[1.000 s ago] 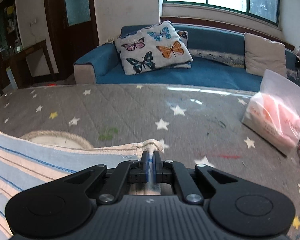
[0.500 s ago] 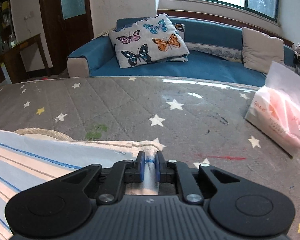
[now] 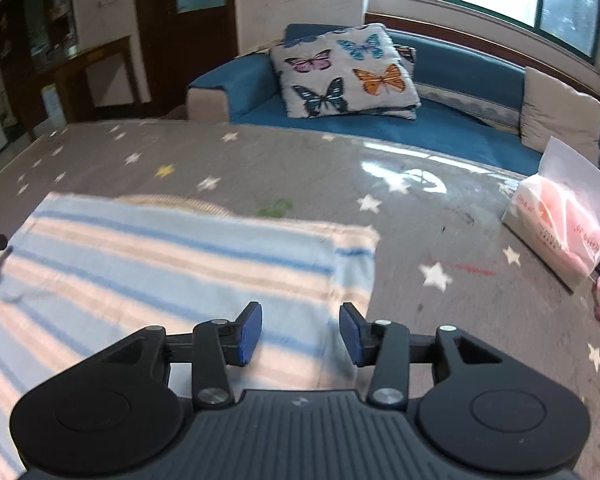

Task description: Fold clothes

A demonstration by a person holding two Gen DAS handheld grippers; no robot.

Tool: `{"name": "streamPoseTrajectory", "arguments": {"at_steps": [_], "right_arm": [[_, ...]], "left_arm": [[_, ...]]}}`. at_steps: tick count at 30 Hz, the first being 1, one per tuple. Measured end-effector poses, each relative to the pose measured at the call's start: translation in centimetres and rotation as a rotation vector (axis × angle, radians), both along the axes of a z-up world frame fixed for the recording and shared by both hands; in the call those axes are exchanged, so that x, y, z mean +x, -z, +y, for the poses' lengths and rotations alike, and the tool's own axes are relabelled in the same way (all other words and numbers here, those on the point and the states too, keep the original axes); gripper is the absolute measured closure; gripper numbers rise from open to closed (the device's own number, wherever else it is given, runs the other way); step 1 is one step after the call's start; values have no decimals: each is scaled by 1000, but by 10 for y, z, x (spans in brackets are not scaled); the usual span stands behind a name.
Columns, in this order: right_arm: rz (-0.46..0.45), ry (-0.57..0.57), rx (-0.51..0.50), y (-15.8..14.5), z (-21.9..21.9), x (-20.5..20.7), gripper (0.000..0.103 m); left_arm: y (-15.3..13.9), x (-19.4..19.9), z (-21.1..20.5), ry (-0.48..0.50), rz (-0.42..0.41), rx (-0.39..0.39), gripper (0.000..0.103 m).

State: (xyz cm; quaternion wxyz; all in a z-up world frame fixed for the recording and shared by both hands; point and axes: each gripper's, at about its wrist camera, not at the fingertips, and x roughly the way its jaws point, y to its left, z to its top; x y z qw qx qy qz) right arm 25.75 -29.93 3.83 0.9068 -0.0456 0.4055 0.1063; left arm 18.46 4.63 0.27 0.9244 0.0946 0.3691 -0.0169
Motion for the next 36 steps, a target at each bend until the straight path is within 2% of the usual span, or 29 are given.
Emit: {"name": "streamPoseTrajectory", "arguments": {"at_steps": [1, 4, 7, 10, 17, 19, 22, 27, 30, 31, 36], "right_arm": [[6, -9, -3, 0, 2, -8, 55], [31, -27, 0, 6, 4, -30, 54], [47, -40, -9, 12, 7, -54, 51], [55, -43, -5, 15, 7, -79, 49], [15, -50, -42, 15, 9, -124, 38], [-7, -65, -70, 16, 11, -141, 35], [-11, -87, -96, 19, 16, -159, 26], [-45, -138, -164, 18, 24, -190, 25], [-58, -164, -150, 13, 32, -199, 22], [-66, -174, -139, 11, 36, -201, 20], [-88, -230, -87, 14, 60, -209, 20]], "left_arm": [[0, -8, -1, 2, 1, 0, 55], [2, -33, -4, 11, 3, -1, 54], [3, -57, -8, 24, -15, 27, 49], [7, -75, -11, 28, -23, 46, 49], [18, -112, -3, 13, -60, 78, 43], [19, -120, 1, -1, -65, 81, 39], [23, -131, 8, -18, -70, 78, 34], [23, -147, 16, -46, -84, 72, 31], [17, -157, 12, -52, -112, 69, 30], [15, -161, 8, -42, -121, 62, 30], [12, -174, -19, 31, -142, 38, 25]]}}
